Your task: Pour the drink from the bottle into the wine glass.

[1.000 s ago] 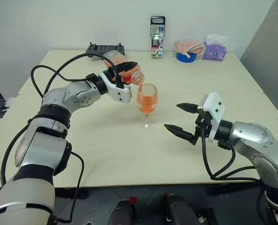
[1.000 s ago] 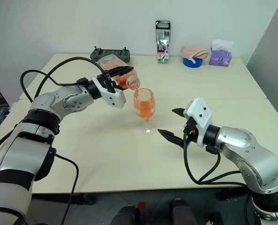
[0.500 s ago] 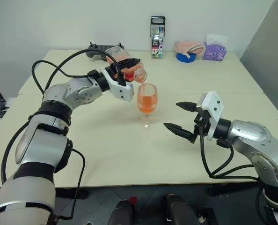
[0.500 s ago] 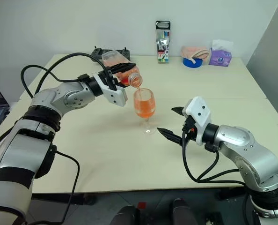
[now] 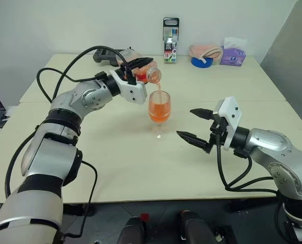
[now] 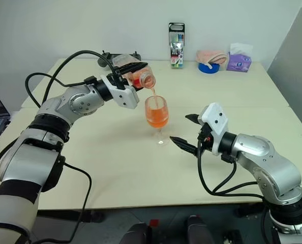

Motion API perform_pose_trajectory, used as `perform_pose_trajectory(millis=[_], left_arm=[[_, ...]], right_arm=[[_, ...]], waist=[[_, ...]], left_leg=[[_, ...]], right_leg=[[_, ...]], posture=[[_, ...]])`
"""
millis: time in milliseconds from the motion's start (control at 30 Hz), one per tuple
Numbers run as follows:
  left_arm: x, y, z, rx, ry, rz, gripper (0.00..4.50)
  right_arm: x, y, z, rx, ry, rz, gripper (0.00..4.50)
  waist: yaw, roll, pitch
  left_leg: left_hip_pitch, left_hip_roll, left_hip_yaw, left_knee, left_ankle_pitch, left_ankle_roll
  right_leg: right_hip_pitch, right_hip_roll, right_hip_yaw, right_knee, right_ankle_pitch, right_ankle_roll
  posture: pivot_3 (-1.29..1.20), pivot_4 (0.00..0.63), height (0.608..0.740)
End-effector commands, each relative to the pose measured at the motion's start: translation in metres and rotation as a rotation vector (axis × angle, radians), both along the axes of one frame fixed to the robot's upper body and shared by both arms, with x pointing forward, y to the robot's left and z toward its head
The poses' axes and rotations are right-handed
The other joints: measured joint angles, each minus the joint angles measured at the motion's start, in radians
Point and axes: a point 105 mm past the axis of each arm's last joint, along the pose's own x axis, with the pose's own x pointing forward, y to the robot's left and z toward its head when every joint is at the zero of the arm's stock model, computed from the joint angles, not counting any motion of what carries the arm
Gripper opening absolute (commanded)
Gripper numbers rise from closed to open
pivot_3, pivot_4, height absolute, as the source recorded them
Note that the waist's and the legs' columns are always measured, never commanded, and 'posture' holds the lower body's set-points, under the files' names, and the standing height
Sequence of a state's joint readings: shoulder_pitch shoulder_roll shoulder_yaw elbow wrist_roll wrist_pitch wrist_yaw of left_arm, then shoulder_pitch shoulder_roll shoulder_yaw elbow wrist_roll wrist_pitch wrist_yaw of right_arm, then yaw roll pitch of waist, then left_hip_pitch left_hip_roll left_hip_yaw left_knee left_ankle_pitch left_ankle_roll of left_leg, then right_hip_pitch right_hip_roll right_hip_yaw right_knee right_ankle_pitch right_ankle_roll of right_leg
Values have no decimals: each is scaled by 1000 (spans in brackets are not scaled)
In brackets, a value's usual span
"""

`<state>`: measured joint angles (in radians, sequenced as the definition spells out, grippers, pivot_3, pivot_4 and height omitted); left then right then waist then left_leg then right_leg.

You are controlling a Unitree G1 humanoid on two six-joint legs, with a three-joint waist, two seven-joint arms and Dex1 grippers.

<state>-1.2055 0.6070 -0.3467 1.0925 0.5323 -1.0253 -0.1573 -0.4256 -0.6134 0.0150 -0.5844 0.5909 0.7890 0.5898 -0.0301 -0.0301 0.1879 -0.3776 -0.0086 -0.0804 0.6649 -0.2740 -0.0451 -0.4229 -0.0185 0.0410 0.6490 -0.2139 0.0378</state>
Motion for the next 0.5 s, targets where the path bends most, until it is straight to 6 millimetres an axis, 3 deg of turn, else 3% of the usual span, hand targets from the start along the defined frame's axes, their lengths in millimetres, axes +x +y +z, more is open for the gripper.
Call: perform_pose_trajectory(millis=[33,333,500], left_arm=[[-7,3,21,-185,48,-66,1797],[-14,20,17,-397,285,-135,1796],[-2,56,24,-702,421,-13,1796]], right_arm=[[-2,-2,27,59,-83,16,4500],[3,-4,50,63,-139,35,4500],[9,-4,66,34,-173,35,4500]], waist=[[0,0,0],[-2,0,0],[-3,0,0]], left_leg=[[0,0,0,0,0,0],[0,0,-1,1,0,0],[1,1,0,1,0,0]], right_leg=[[0,0,0,0,0,0],[0,0,0,1,0,-1],[0,0,0,2,0,-1]], posture=[[0,150,740],[0,150,740],[0,150,740]])
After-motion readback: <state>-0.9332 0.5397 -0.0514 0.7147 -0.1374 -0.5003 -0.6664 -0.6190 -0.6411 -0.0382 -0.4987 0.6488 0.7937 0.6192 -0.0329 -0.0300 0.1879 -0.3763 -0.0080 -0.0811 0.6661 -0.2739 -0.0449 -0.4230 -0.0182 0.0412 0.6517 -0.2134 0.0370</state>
